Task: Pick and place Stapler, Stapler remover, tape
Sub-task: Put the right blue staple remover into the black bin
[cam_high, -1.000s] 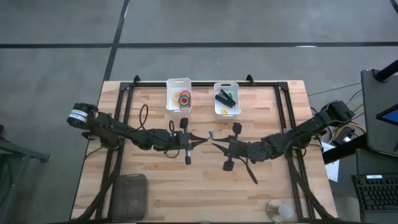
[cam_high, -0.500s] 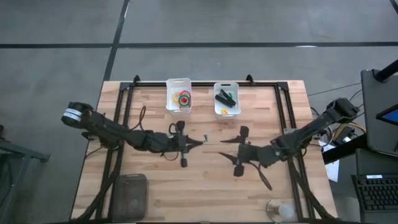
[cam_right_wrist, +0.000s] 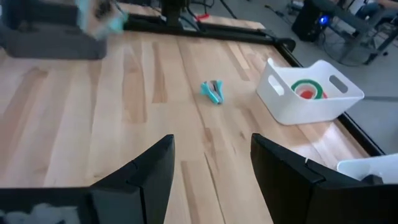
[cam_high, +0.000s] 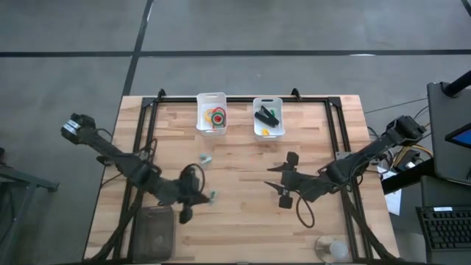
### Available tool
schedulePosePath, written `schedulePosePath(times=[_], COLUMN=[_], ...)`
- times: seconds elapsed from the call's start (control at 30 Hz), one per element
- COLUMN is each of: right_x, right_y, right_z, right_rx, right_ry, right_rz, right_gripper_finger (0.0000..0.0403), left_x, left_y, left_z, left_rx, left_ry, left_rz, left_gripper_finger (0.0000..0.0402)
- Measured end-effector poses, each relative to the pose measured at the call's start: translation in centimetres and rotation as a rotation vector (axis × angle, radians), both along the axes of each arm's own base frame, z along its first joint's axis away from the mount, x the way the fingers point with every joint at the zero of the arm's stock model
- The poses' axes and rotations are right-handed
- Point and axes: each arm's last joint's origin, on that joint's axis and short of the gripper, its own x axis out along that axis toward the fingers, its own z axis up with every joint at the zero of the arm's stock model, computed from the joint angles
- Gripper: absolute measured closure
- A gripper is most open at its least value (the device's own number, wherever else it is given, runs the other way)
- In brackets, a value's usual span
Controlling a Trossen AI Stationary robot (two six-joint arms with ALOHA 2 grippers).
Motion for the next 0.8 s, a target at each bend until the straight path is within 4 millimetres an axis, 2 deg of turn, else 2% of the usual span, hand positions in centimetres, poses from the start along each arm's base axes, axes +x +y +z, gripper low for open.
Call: schedulePosePath(times=[0.13, 0.2, 0.37, 0.53, 0.7, 0.8], right_x=[-0.1, -0.1, 0.0, 0.0, 0.0, 0.0], right_y=[-0.1, -0.1, 0.0, 0.0, 0.0, 0.0], right_z=[-0.3, -0.3, -0.3, -0.3, -0.3, -0.3], right_rx=[0.007, 0.01, 0.013, 0.013, 0.013, 0.018], right_ry=[0.002, 0.0, -0.004, -0.004, -0.005, -0.008], right_rz=[-0.007, -0.008, -0.008, -0.008, -0.009, -0.011], right_gripper_finger=[0.0199, 0.0199, 0.0199, 0.0199, 0.0199, 0.0199], left_x=[-1.9, -2.8, -5.4, -7.4, -8.7, -9.2], left_y=[-1.8, -2.6, -4.1, -6.3, -7.6, -7.8], left_z=[1.3, 1.6, 0.2, -1.1, -2.5, -3.6], left_rx=[-0.095, -0.201, -0.383, -0.479, -0.481, -0.47], left_ry=[0.128, 0.218, 0.45, 0.61, 0.703, 0.849], left_rz=[0.02, 0.043, 0.19, 0.287, 0.388, 0.499], left_gripper_finger=[0.0401, 0.0401, 0.0401, 0.0401, 0.0401, 0.0401])
